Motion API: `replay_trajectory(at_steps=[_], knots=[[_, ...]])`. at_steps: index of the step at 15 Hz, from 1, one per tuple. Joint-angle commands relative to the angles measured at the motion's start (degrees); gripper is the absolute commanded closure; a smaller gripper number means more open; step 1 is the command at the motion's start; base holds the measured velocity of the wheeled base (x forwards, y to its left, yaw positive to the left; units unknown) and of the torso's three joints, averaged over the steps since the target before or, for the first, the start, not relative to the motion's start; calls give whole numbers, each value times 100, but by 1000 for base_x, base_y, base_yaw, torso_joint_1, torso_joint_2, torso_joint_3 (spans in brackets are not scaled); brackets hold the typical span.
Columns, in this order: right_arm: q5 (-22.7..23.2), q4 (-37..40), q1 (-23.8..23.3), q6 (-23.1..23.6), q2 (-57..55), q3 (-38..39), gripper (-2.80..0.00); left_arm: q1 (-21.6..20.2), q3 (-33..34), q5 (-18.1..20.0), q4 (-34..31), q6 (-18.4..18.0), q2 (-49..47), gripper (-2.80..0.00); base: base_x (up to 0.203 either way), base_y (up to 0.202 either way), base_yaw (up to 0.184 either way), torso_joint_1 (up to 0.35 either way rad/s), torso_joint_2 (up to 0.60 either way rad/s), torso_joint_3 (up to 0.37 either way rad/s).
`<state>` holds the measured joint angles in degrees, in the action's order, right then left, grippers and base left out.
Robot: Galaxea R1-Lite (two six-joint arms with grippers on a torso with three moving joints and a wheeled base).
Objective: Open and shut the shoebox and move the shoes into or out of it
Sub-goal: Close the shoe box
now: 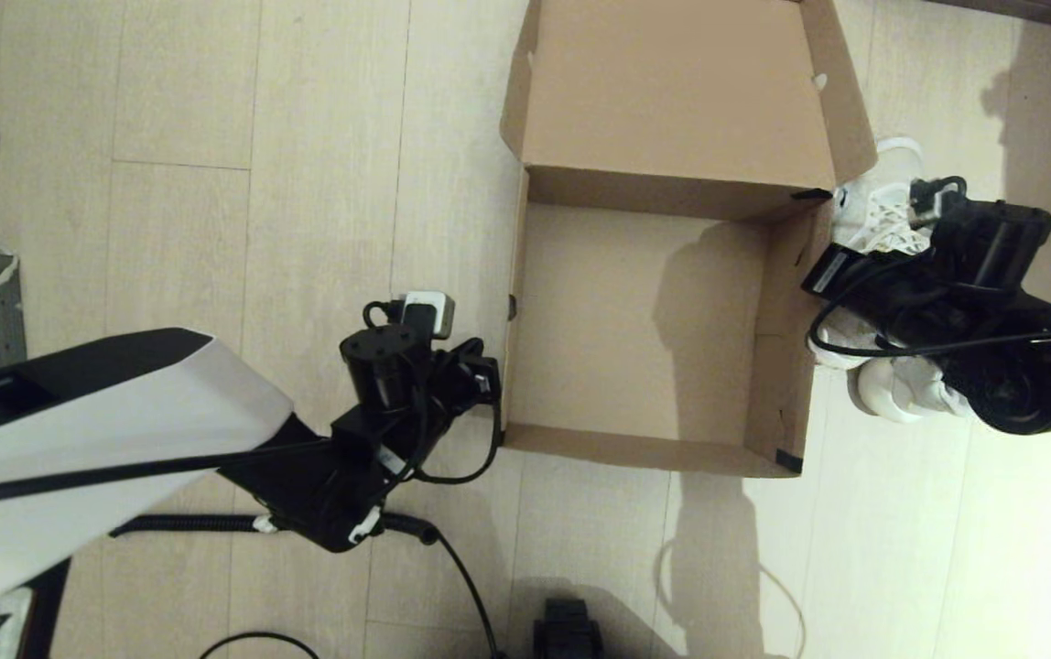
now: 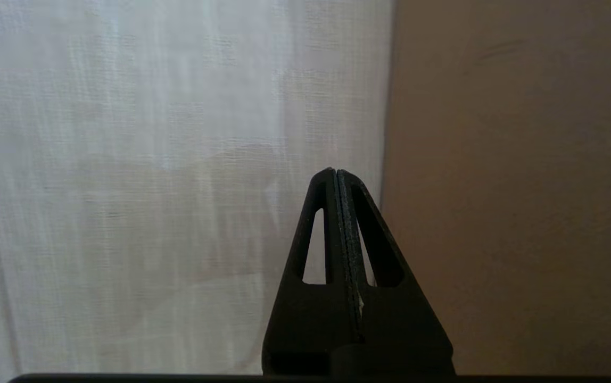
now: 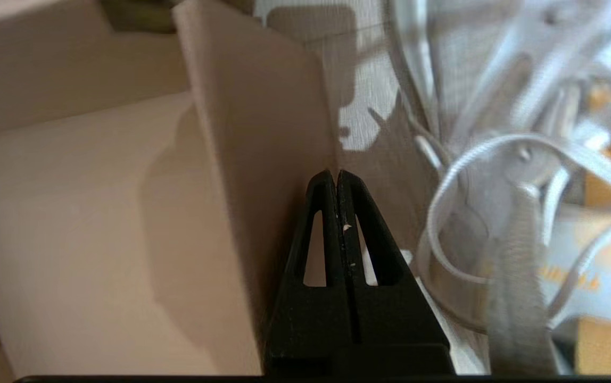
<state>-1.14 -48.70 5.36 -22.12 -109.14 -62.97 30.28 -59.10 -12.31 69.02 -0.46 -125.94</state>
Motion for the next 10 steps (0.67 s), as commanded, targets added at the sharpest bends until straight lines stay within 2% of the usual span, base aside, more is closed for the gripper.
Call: replay_trajectory(at_steps=[1, 3, 7, 10], knots=[[-111, -25, 157, -33, -106, -111, 0, 48, 90, -8, 46, 2, 9, 0, 0, 0, 0, 0, 0, 0], [-220, -25, 299, -46, -90, -97, 0, 48, 375, -8, 140, 2, 132, 0, 0, 0, 0, 0, 0, 0], [-432, -25, 427, -34, -29, -29, 0, -5, 1368, -8, 567, 12, 538, 0, 0, 0, 0, 0, 0, 0], [-528, -25, 538, -29, 180, 319, 0, -235, 1775, 1, 785, 28, 779, 0, 0, 0, 0, 0, 0, 0]])
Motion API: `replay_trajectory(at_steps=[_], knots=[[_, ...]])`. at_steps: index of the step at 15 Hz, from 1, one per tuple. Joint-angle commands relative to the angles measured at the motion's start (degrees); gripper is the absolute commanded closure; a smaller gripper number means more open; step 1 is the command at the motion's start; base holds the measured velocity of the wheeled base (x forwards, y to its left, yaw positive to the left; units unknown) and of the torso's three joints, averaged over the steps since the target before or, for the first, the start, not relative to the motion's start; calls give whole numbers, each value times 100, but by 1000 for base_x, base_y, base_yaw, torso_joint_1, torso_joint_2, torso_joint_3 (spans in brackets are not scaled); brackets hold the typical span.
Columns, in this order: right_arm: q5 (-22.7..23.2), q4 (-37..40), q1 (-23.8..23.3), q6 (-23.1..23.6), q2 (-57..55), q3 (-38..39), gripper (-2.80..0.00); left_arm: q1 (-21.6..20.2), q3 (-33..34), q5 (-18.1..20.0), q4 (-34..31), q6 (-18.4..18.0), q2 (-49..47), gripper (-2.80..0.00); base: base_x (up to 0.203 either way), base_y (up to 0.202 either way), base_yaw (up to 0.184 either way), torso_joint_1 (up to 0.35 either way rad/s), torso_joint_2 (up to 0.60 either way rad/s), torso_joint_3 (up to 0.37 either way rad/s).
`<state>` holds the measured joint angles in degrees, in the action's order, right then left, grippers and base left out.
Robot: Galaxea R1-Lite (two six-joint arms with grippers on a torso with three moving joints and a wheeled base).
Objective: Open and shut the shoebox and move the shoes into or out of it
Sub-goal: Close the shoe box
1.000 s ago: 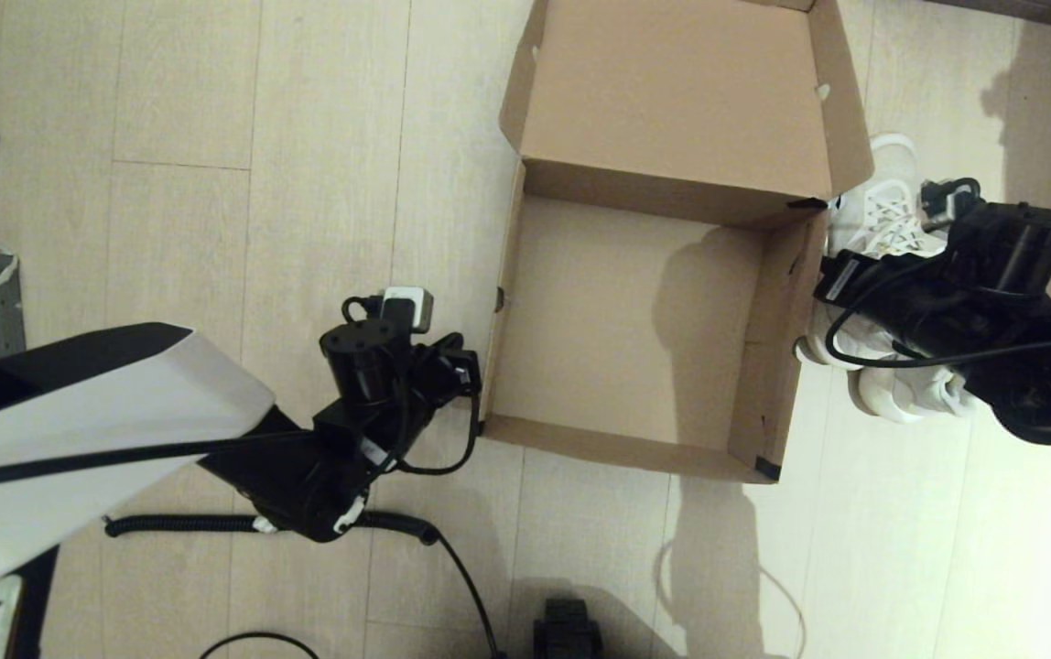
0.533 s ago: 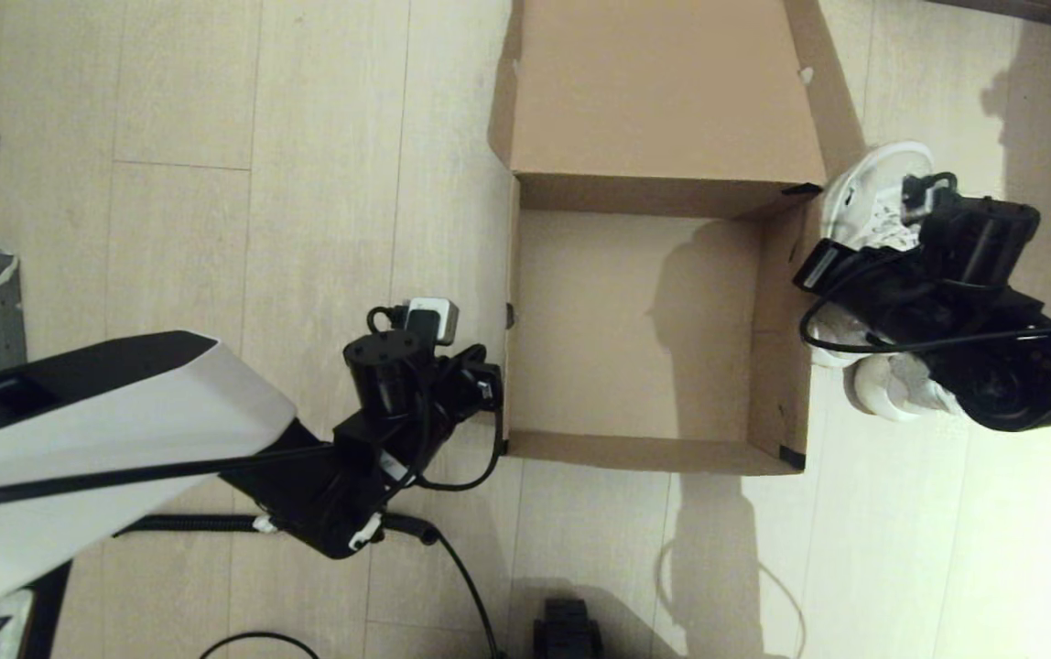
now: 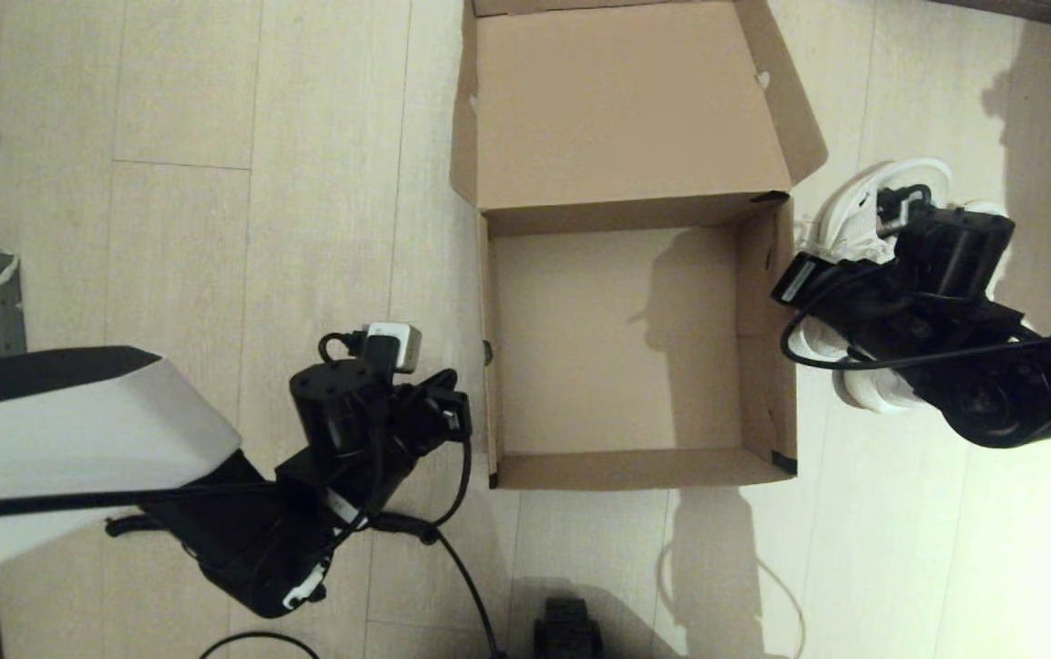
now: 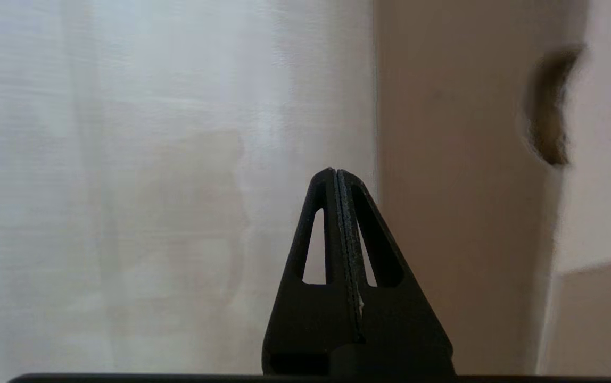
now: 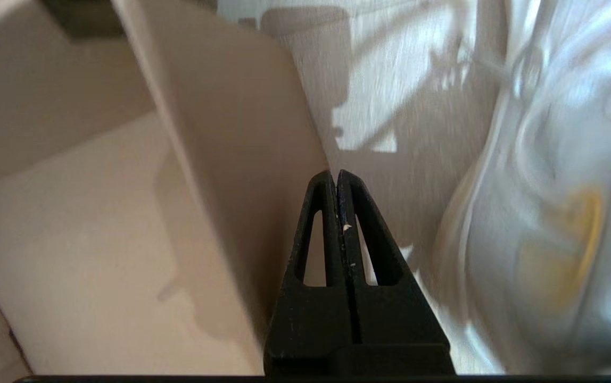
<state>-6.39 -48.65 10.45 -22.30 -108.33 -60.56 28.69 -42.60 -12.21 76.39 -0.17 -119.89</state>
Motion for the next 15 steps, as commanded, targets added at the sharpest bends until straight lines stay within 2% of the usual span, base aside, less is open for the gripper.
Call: replay_trajectory(at_steps=[1, 5, 13, 15], knots=[[-23, -30, 46, -12, 204, 237, 0, -190, 119, 1, 58, -1, 206, 0, 0, 0, 0, 0, 0, 0], [-22, -30, 54, 0, 612, 1027, 0, -475, -524, 41, -63, -15, 57, 0, 0, 0, 0, 0, 0, 0], [-142, -39, 524, -36, 845, 1712, 0, -519, -1295, 49, -522, -9, -170, 0, 0, 0, 0, 0, 0, 0], [-152, -48, 564, -38, 881, 1778, 0, -450, -1242, 28, -529, -1, -144, 0, 0, 0, 0, 0, 0, 0]])
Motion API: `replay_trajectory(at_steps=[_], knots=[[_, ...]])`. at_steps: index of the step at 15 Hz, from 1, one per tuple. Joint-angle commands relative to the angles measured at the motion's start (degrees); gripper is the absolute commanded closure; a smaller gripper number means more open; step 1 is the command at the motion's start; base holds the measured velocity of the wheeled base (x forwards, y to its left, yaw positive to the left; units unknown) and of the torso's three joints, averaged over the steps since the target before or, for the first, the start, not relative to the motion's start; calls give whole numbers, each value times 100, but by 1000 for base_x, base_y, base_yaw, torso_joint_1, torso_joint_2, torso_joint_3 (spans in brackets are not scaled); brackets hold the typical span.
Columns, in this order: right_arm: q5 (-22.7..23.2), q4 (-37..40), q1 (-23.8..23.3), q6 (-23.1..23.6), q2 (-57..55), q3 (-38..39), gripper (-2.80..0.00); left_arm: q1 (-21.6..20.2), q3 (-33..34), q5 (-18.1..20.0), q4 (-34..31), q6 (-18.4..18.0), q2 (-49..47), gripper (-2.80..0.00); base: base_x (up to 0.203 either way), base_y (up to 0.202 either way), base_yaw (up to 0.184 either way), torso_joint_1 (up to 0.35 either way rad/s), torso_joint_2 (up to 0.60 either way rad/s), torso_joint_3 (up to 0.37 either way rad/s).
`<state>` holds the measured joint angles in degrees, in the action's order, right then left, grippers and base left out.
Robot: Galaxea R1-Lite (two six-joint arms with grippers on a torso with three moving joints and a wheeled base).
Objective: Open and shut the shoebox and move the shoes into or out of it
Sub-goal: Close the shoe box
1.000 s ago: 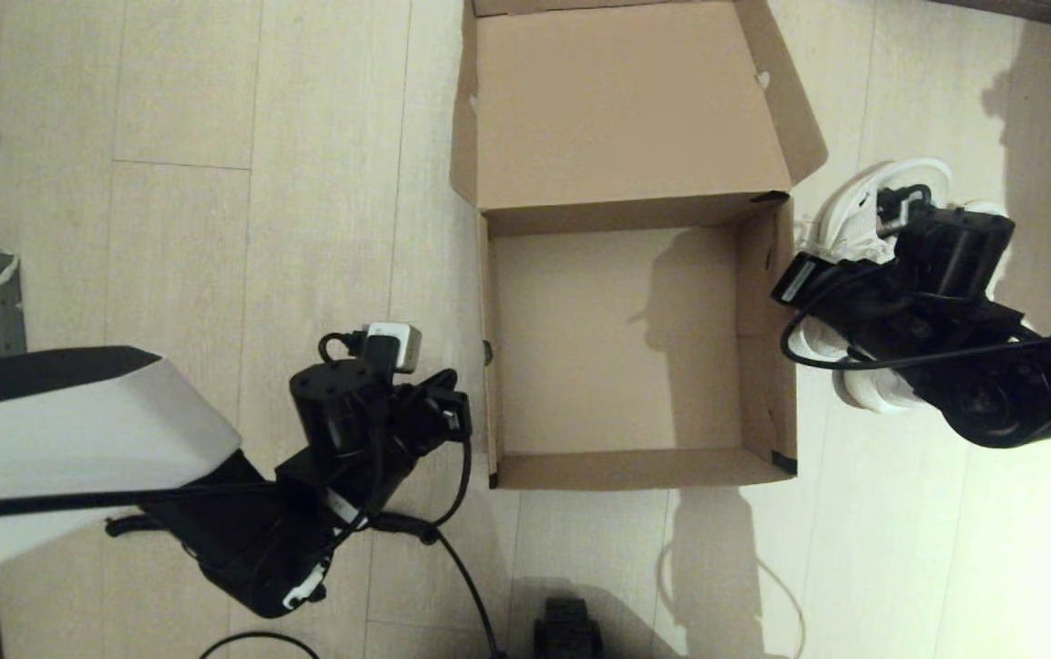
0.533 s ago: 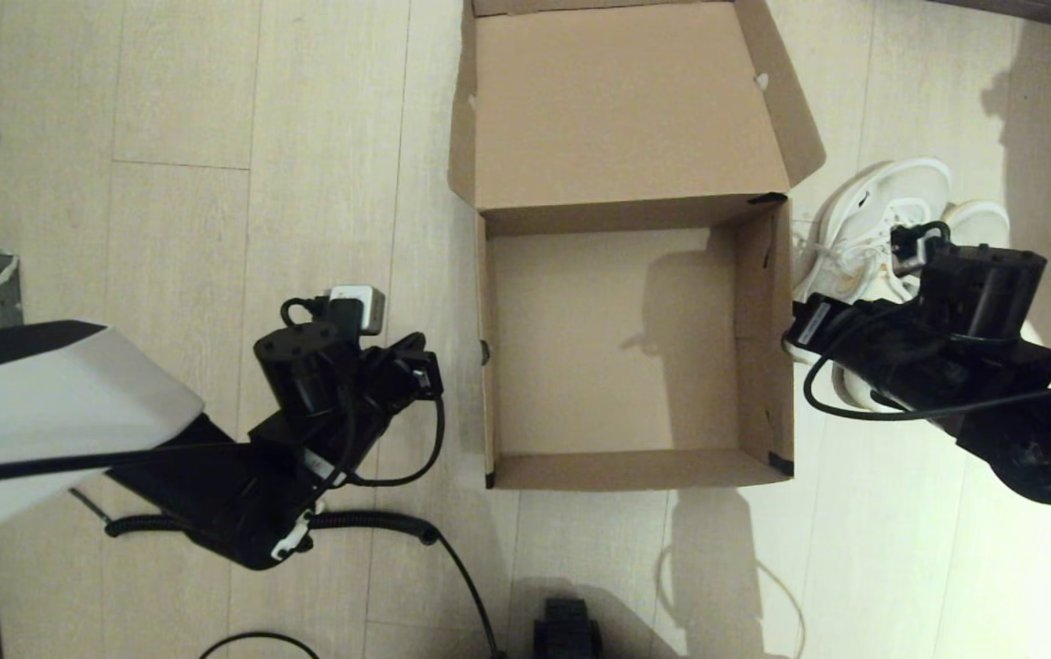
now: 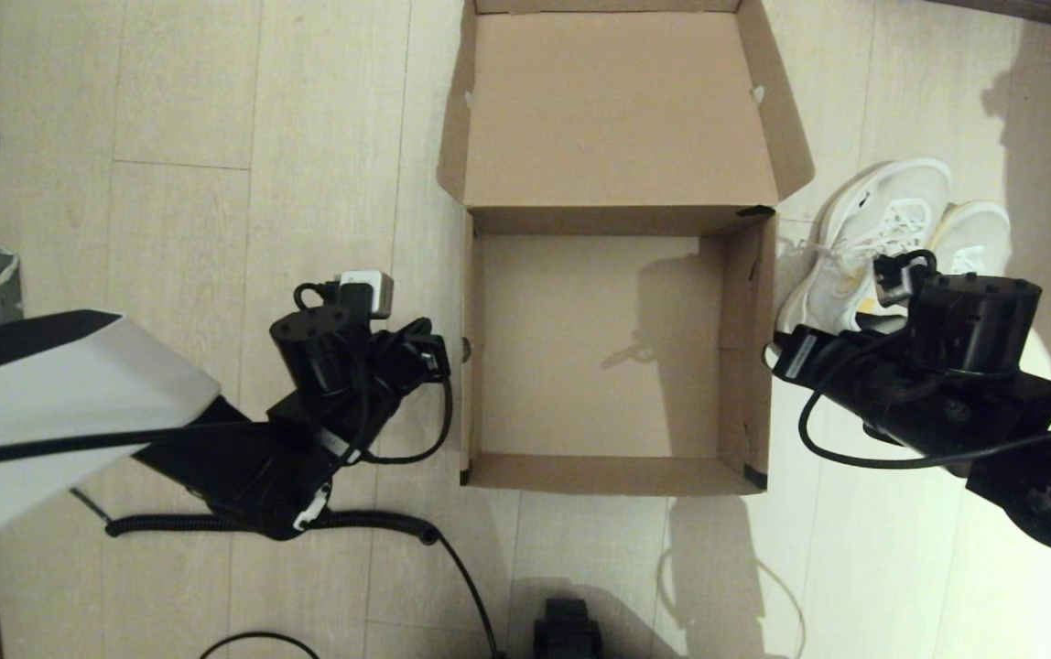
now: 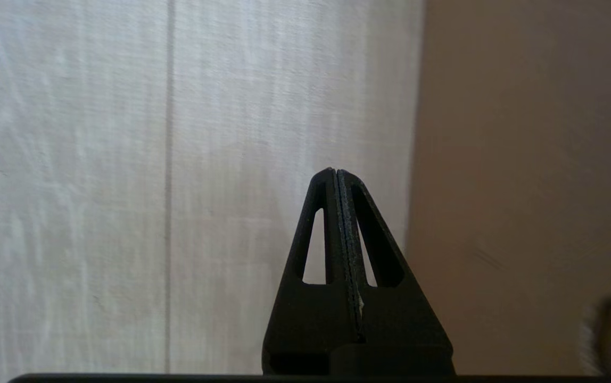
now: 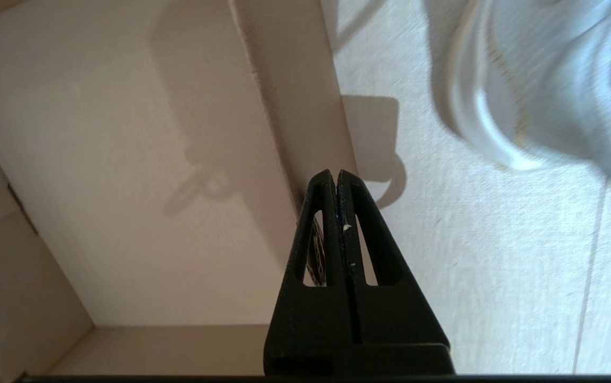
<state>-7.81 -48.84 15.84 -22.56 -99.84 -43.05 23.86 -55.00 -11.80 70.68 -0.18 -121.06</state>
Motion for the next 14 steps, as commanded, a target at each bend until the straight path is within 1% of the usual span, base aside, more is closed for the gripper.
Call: replay_trajectory(at_steps=[1, 2, 4, 6, 8, 10, 12, 14], knots=[[-10, -27, 24, -11, 71, 66, 0, 52, 94, -21, 49, 1, 13, 0, 0, 0, 0, 0, 0, 0], [-16, -28, 24, -11, 121, 160, 0, 57, 170, -24, 58, 1, 54, 0, 0, 0, 0, 0, 0, 0], [-119, -59, 76, -57, 218, 428, 0, 49, 111, -17, 50, 1, 31, 0, 0, 0, 0, 0, 0, 0], [-218, -566, 147, -108, 267, 796, 0, 31, 77, -6, 43, -8, 30, 0, 0, 0, 0, 0, 0, 0], [-245, -738, 169, -137, 263, 1039, 0, 15, 86, -15, 43, 1, 30, 0, 0, 0, 0, 0, 0, 0], [-252, -750, 183, -274, 260, 1114, 0, -1, 57, -6, 43, 1, -5, 0, 0, 0, 0, 0, 0, 0], [-247, -753, 183, -284, 182, 1132, 0, 5, 5, -6, 43, 1, -42, 0, 0, 0, 0, 0, 0, 0], [-256, -955, 191, -292, 74, 1185, 0, 13, -63, -6, 34, 1, -58, 0, 0, 0, 0, 0, 0, 0]])
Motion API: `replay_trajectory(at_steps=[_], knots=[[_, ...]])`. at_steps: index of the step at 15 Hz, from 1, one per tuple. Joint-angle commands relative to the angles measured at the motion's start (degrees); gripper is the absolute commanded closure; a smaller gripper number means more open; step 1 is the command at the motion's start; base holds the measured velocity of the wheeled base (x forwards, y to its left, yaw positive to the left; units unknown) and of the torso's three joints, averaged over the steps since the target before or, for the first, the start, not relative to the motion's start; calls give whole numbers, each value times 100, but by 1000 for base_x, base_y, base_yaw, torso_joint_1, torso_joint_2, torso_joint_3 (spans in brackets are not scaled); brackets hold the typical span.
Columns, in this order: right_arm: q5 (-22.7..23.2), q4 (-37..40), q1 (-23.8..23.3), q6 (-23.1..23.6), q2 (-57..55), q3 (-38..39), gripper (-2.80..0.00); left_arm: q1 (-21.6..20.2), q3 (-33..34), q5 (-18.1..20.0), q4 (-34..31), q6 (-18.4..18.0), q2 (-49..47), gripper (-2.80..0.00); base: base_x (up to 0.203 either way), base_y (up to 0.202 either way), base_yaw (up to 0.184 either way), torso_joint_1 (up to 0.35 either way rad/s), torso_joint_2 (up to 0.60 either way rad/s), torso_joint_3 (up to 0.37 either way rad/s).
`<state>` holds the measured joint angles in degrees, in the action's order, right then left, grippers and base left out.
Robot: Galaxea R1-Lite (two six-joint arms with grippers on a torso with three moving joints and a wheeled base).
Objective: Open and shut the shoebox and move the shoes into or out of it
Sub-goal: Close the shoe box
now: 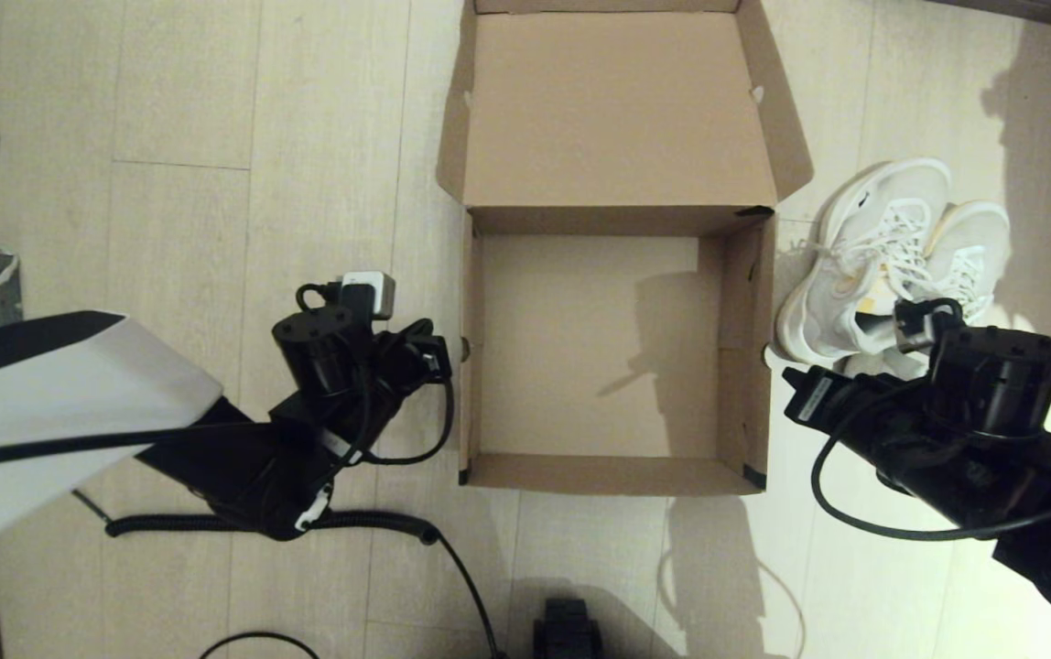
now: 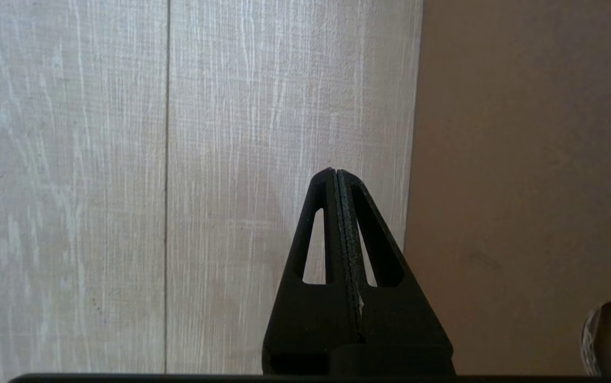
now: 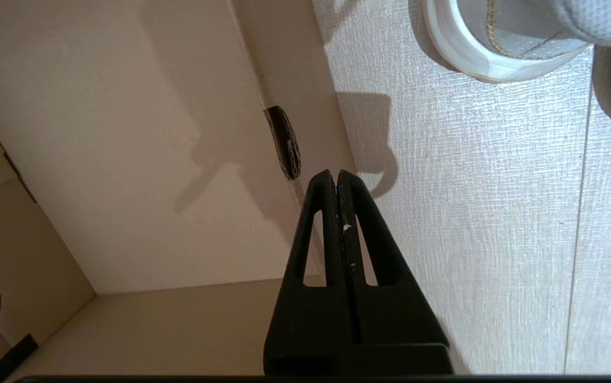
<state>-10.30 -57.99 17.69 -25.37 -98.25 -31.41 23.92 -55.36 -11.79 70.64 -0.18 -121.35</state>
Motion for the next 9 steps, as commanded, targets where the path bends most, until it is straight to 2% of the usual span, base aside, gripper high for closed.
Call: replay_trajectory(at_steps=[1, 5, 9], knots=[[-7, -141, 6, -18, -155, 65, 0, 16, -36, 1, 37, -8, -29, 0, 0, 0, 0, 0, 0, 0], [1, -666, -1, -4, -585, 10, 0, 16, -142, 1, 37, 1, -82, 0, 0, 0, 0, 0, 0, 0], [2, -723, -20, 6, -599, -120, 0, 16, -142, 1, 37, 1, -38, 0, 0, 0, 0, 0, 0, 0]])
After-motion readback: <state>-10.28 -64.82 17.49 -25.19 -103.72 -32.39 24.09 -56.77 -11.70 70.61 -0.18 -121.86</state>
